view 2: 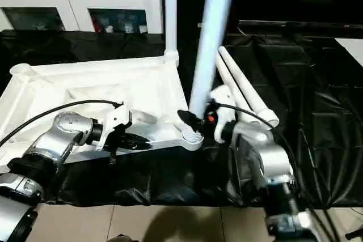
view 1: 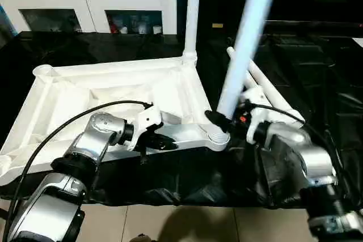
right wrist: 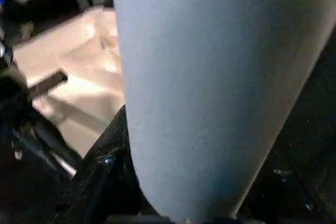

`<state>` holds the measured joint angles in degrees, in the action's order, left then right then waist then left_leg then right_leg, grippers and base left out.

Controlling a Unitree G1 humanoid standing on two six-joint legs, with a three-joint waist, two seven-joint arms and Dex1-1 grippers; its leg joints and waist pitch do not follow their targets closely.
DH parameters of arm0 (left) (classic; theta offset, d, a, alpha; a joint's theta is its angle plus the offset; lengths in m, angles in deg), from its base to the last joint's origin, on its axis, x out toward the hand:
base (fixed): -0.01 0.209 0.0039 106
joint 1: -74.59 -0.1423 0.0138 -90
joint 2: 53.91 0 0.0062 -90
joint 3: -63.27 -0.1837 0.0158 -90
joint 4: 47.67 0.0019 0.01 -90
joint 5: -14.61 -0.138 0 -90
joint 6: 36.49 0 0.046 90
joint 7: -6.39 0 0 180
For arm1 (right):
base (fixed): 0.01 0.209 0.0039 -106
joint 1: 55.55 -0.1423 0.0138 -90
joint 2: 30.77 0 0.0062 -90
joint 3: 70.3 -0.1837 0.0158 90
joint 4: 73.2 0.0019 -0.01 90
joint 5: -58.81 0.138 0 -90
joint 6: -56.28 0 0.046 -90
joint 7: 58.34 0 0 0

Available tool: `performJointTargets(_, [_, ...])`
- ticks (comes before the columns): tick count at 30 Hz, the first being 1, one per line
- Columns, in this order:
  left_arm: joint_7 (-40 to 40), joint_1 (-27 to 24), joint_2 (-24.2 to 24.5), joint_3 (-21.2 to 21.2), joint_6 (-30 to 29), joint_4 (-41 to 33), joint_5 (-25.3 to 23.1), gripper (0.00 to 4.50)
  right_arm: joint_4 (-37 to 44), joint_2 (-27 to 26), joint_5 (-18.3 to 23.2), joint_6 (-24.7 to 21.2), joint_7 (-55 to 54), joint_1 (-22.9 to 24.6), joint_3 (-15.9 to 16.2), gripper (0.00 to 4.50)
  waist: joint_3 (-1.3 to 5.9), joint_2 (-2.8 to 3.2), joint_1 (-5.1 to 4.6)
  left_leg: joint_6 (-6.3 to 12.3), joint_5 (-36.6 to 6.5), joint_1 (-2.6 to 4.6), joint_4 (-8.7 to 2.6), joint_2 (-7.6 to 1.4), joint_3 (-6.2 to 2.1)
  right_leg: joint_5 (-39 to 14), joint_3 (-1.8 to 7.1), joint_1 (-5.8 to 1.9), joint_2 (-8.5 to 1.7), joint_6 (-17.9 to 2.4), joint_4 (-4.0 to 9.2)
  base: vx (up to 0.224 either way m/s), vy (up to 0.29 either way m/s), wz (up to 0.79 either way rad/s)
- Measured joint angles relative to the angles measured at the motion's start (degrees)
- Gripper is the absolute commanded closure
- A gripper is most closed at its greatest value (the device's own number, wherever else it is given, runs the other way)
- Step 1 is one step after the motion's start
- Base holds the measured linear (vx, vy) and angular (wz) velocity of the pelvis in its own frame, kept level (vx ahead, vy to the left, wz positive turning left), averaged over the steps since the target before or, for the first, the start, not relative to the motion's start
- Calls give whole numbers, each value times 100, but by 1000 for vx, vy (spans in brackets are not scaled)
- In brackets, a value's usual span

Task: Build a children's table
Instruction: Insert table leg to table base

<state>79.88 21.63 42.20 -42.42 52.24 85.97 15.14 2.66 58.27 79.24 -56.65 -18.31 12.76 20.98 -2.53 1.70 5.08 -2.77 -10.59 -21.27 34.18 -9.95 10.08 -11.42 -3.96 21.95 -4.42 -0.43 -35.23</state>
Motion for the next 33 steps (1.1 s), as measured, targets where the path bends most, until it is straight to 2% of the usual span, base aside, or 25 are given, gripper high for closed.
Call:
performJointTargets(3, [0, -12, -9, 4, -6, -17, 0, 450, -21, -167, 232, 126, -26, 219, -218, 260, 2, 5, 0, 0, 0, 3, -6, 0, 2, 0, 1, -1, 0, 0, 4, 0, 0, 0])
performJointTargets(6, [-10, -17, -25, 6, -8, -21, -1, 450, -27, -267, 298, 349, -16, 402, -343, 260, 3, 6, 5, 0, 0, 7, -17, 0, 6, -2, 2, -1, 0, 0, 11, 0, 0, 0])
performJointTargets(11, [-46, -19, -58, 8, -9, -21, -16, 450, -60, -338, 325, 856, 11, 636, -357, 261, 7, 9, 24, 0, 0, 12, -28, 1, 10, -6, 3, -6, 0, 2, 19, 0, 0, 0])
performJointTargets(15, [-71, -19, -70, 8, -9, -15, -25, 450, 60, -239, -21, 1205, -40, 770, -111, 261, 8, 8, 25, -1, 1, 16, -28, 2, 12, -6, 5, -9, -1, 3, 19, 0, 0, 0])
performJointTargets(19, [-71, -19, -67, 8, -3, -13, -30, 450, 424, 46, -622, 1275, -143, 758, 339, 261, 11, 2, 23, -1, 1, 19, -30, 2, 12, -9, 7, -11, -1, 7, 19, 0, 0, 0])
performJointTargets(21, [-73, -19, -58, 8, 4, -6, -30, 450, 480, 90, -762, 1275, -167, 706, 437, 261, 11, 2, 17, -1, 1, 20, -30, 2, 12, -9, 8, -11, -1, 8, 19, 0, 0, 0])
performJointTargets(24, [-72, -19, -48, 8, 16, 4, -31, 450, 489, 162, -931, 1181, -154, 573, 597, 261, 12, -2, 4, -2, 1, 22, -30, 2, 13, -9, 8, -11, -1, 8, 19, 0, 0, 0])
performJointTargets(33, [9, -18, -12, 8, 68, 52, -32, 450, 247, 239, -969, 1208, 223, 409, 668, 261, 25, -22, -9, -2, 1, 27, -37, 2, 13, -12, 10, -12, 0, 12, 20, 0, 0, 0])
